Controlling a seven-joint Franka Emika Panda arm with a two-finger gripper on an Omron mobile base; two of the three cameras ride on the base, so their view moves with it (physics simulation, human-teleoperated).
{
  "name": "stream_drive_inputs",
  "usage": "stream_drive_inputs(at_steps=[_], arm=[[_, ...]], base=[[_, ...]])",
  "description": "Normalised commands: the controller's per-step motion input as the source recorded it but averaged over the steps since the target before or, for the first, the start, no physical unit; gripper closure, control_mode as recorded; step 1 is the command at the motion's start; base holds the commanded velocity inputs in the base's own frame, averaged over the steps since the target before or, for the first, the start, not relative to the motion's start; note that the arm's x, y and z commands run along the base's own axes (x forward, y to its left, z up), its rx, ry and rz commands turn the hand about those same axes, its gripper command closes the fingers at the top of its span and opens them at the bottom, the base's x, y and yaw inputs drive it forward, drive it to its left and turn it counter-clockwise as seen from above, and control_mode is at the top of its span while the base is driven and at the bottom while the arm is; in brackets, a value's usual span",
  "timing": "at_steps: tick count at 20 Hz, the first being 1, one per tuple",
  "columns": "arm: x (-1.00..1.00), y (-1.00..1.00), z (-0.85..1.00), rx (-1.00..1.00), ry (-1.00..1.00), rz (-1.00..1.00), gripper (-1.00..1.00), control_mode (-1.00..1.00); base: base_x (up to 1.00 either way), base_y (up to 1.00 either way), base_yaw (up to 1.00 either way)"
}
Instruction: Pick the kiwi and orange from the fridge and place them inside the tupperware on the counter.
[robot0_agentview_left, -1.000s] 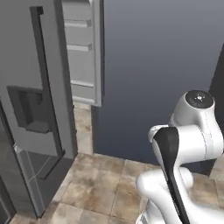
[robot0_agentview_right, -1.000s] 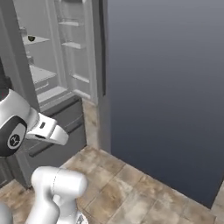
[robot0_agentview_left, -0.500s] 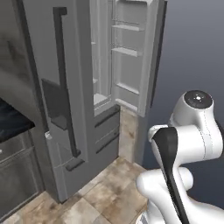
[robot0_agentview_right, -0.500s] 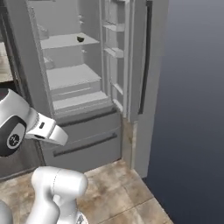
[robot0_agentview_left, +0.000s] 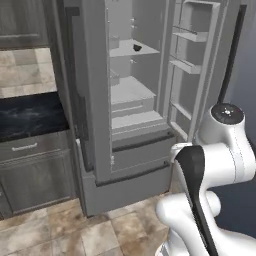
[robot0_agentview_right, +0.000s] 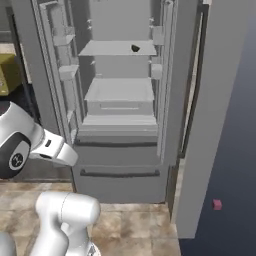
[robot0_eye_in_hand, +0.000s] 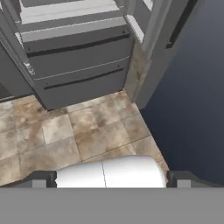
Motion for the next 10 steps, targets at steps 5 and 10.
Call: stream_drive_inputs(at_steps=[5,10], arm=[[0.0,0.0,0.0,0.0,0.0,0.0,-1.0,1.0],[0.0,0.0,0.0,0.0,0.0,0.0,-1.0,1.0]], base=[[0.34,-0.71,0.46],[0.44,-0.57,0.09]])
